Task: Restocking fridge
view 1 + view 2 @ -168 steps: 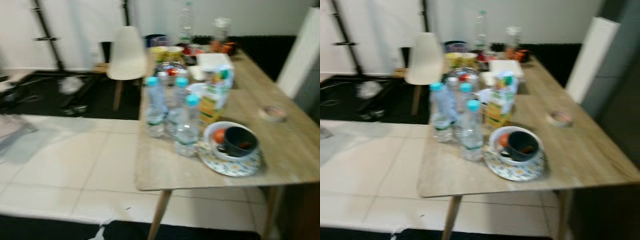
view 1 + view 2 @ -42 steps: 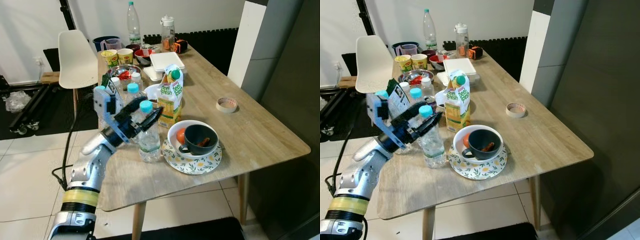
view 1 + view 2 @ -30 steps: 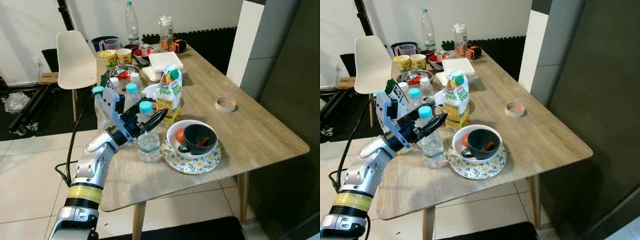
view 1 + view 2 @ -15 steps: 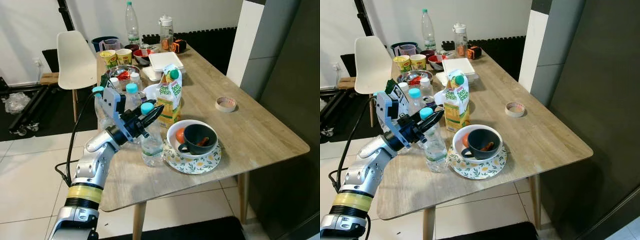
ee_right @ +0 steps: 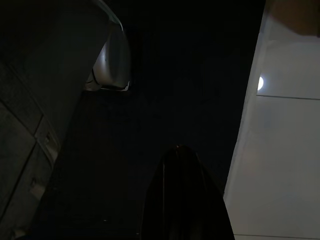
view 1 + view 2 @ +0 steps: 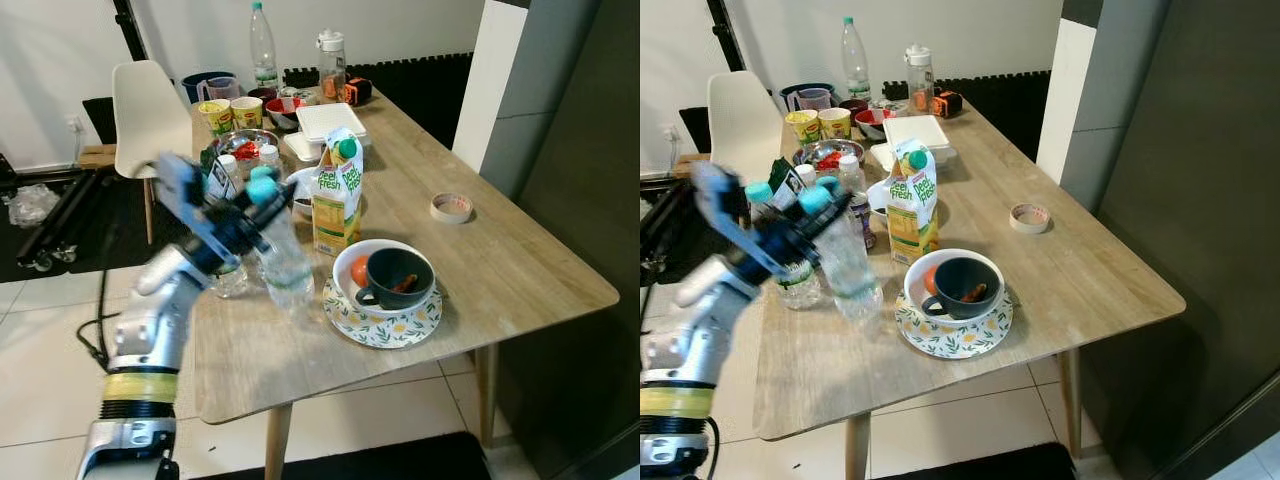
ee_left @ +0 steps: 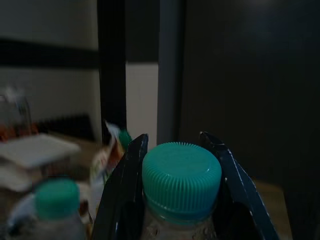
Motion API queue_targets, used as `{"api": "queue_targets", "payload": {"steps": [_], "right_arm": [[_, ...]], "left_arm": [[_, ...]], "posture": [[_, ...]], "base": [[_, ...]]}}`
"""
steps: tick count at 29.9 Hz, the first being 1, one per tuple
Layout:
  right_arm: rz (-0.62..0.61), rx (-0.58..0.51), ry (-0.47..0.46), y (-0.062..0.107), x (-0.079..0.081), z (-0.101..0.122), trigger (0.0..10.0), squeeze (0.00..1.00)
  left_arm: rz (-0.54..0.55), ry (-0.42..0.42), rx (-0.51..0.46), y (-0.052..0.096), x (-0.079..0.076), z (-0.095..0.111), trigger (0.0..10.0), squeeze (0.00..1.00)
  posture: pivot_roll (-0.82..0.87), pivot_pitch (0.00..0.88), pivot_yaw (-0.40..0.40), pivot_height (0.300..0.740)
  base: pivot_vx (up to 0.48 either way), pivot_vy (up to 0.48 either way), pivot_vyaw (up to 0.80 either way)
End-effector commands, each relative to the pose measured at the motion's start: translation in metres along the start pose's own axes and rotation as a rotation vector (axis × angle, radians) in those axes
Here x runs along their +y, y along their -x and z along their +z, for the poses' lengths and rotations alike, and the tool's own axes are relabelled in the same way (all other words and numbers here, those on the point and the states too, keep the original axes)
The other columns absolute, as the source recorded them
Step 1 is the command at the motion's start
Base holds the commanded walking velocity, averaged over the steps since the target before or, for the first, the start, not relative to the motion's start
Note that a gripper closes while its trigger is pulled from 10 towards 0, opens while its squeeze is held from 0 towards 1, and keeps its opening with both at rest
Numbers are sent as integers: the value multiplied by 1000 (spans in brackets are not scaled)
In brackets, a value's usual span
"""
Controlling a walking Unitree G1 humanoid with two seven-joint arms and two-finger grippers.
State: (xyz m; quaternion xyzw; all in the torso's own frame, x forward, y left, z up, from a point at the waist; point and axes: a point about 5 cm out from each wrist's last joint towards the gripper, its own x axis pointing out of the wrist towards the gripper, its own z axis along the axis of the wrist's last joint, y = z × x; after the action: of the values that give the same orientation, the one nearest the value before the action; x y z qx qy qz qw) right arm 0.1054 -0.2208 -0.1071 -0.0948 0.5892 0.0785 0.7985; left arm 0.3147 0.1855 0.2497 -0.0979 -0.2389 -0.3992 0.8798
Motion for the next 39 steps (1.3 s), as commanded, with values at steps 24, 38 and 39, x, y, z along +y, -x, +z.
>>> {"api": "queue_targets", "payload": {"steps": [24, 38, 39], "right_arm": [[12, 4, 17, -1, 4, -1, 10000, 0], [15, 2, 24, -1, 5, 0, 10000, 0], [15, 3, 25, -1, 5, 0, 10000, 0]], "left_arm": [[1340, -793, -212, 232, 88, 226, 10000, 0], [1879, -446, 615, 356, 72, 50, 10000, 0], [1888, -399, 665, 361, 64, 32, 10000, 0]], "posture": [[-79, 0, 32, 740], [-84, 0, 37, 740], [-84, 0, 37, 740]], "base": [[0, 0, 0], [0, 0, 0], [0, 0, 0]]}}
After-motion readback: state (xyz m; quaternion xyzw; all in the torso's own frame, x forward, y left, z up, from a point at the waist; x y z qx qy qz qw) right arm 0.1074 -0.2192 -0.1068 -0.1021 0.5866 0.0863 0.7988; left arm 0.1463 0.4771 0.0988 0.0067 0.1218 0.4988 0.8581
